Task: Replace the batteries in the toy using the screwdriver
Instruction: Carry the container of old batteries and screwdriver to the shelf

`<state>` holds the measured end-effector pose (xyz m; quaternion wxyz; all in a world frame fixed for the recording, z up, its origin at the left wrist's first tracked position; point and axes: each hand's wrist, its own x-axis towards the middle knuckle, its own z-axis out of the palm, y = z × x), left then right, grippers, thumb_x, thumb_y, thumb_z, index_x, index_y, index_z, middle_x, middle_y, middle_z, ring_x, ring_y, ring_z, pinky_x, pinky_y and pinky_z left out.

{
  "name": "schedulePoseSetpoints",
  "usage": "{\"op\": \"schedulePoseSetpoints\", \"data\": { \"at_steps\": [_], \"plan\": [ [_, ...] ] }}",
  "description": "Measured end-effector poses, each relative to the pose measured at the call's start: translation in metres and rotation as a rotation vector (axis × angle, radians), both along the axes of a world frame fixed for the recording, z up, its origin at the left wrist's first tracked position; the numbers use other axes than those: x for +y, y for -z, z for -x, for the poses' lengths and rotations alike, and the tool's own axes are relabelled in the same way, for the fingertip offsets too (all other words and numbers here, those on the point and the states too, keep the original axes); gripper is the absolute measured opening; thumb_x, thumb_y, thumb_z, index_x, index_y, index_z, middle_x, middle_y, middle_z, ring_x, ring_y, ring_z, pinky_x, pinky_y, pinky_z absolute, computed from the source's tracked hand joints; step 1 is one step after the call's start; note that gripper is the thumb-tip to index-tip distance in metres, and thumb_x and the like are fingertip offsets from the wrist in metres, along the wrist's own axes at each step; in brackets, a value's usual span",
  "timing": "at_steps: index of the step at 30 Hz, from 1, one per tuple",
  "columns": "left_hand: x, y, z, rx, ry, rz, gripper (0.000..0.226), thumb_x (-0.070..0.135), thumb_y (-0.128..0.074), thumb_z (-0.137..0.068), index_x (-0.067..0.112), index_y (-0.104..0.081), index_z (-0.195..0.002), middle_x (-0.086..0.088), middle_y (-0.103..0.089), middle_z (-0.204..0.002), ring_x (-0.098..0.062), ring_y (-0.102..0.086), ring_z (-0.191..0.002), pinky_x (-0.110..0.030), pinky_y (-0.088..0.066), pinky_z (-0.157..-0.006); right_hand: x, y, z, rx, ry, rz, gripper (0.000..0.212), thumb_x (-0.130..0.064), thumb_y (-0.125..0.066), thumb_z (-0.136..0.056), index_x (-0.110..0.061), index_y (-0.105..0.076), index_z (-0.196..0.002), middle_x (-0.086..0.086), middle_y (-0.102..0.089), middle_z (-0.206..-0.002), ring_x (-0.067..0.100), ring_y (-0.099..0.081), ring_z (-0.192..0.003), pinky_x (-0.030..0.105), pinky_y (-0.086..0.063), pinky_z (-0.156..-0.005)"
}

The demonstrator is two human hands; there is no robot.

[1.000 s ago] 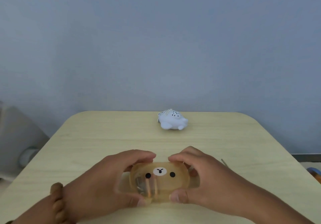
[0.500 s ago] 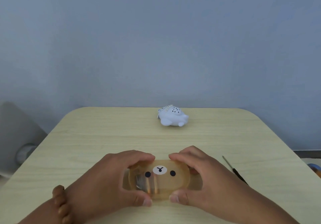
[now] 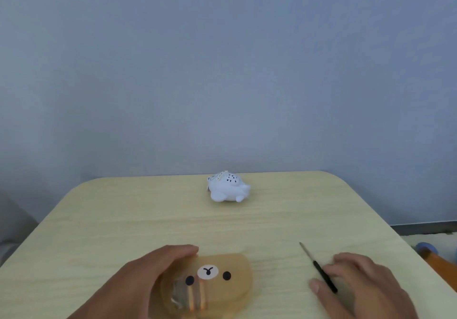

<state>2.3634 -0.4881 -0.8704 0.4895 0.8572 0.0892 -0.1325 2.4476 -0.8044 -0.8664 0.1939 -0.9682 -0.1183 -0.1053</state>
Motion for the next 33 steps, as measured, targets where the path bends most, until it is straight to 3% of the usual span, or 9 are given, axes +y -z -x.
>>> {"op": "schedulePoseSetpoints", "data": {
  "at_steps": [3,5,8,10,14,18,21,25,33],
  "plan": [
    [0.003,-0.002,-0.004,0.012,-0.139,0.019,0.053,0.014,-0.084,-0.065,-0.002,-0.067,-0.113,-0.022,-0.062,-0.123,-0.032,-0.056,-0.113,-0.034,-0.044,-0.092,-0.008,0.002,-0.015,-0.014,-0.036,-0.169,0.020,-0.063,-0.063,-0.054,-0.044,-0.059,-0.053,-0.033,-0.063,-0.087,0.012,-0.064,-0.069,0.010,-0.041,-0.072],
    [0.001,0.001,0.000,-0.003,-0.178,0.032,0.047,0.026,-0.084,-0.068,0.004,-0.071,-0.107,-0.018,-0.063,-0.123,-0.030,-0.056,-0.113,-0.033,-0.045,-0.094,-0.006,0.001,-0.022,-0.045,-0.065,-0.157,0.020,-0.056,-0.069,-0.054,-0.045,-0.053,-0.057,-0.038,-0.058,-0.077,0.012,-0.063,-0.061,-0.005,-0.031,-0.083],
    [-0.002,-0.003,0.006,-0.124,-0.342,0.038,0.051,0.065,-0.063,-0.059,0.043,-0.069,-0.105,0.016,-0.057,-0.131,-0.003,-0.052,-0.116,-0.022,-0.036,-0.103,0.002,-0.001,-0.023,-0.005,-0.095,-0.127,0.043,-0.030,-0.094,-0.052,-0.037,-0.053,-0.060,-0.032,-0.057,-0.064,0.010,-0.061,-0.054,-0.008,-0.029,-0.080],
    [0.009,-0.004,0.004,-0.178,-0.245,-0.063,0.038,0.065,-0.057,-0.070,0.072,-0.052,-0.107,0.040,-0.050,-0.127,0.017,-0.045,-0.117,-0.010,-0.029,-0.108,0.012,-0.010,-0.016,0.073,-0.061,-0.187,0.043,-0.021,-0.096,-0.056,-0.036,-0.055,-0.054,-0.014,-0.061,-0.057,0.010,-0.061,-0.059,-0.002,-0.037,-0.073],
    [0.034,-0.009,0.013,-0.108,-0.198,0.050,0.044,0.051,-0.091,-0.052,0.046,-0.075,-0.094,0.019,-0.063,-0.127,0.004,-0.061,-0.109,-0.021,-0.040,-0.106,0.039,-0.020,-0.015,0.232,-0.108,-0.318,0.023,-0.029,-0.080,-0.079,-0.025,-0.061,-0.067,-0.018,-0.066,-0.054,-0.002,-0.064,-0.067,0.008,-0.046,-0.067],
    [0.061,-0.056,0.017,-0.267,-0.125,-0.142,0.077,0.035,-0.092,-0.044,0.055,-0.062,-0.112,0.041,-0.059,-0.115,0.017,-0.058,-0.106,-0.002,-0.040,-0.093,0.084,-0.036,-0.019,0.249,-0.197,-0.350,0.015,-0.027,-0.073,-0.088,-0.028,-0.063,-0.077,-0.020,-0.071,-0.057,-0.001,-0.064,-0.062,0.009,-0.045,-0.066],
    [0.080,-0.101,0.016,-0.371,-0.174,-0.083,0.086,0.011,-0.097,-0.043,0.042,-0.063,-0.116,0.030,-0.068,-0.110,0.008,-0.064,-0.103,-0.008,-0.049,-0.084,0.114,-0.066,-0.020,0.216,-0.259,-0.389,0.025,-0.019,-0.073,-0.088,-0.043,-0.067,-0.085,-0.024,-0.072,-0.066,0.000,-0.067,-0.068,0.012,-0.049,-0.070],
    [0.116,-0.196,0.019,-0.392,-0.220,-0.025,0.086,0.006,-0.096,-0.046,0.038,-0.062,-0.118,0.024,-0.069,-0.113,0.002,-0.066,-0.106,-0.017,-0.052,-0.090,0.149,-0.162,-0.017,0.244,-0.265,-0.389,0.023,-0.018,-0.068,-0.091,-0.040,-0.073,-0.082,-0.023,-0.071,-0.067,0.001,-0.067,-0.062,0.010,-0.048,-0.064],
    [0.198,-0.468,0.024,-0.479,-0.207,-0.161,0.084,0.015,-0.095,-0.049,0.048,-0.058,-0.118,0.039,-0.062,-0.113,0.018,-0.057,-0.107,0.004,-0.039,-0.085,0.264,-0.441,-0.025,0.135,-0.342,-0.499,0.011,-0.034,-0.069,-0.088,-0.041,-0.074,-0.080,0.002,-0.066,-0.061,0.012,-0.053,-0.044,0.025,-0.046,-0.052]
  ]
}}
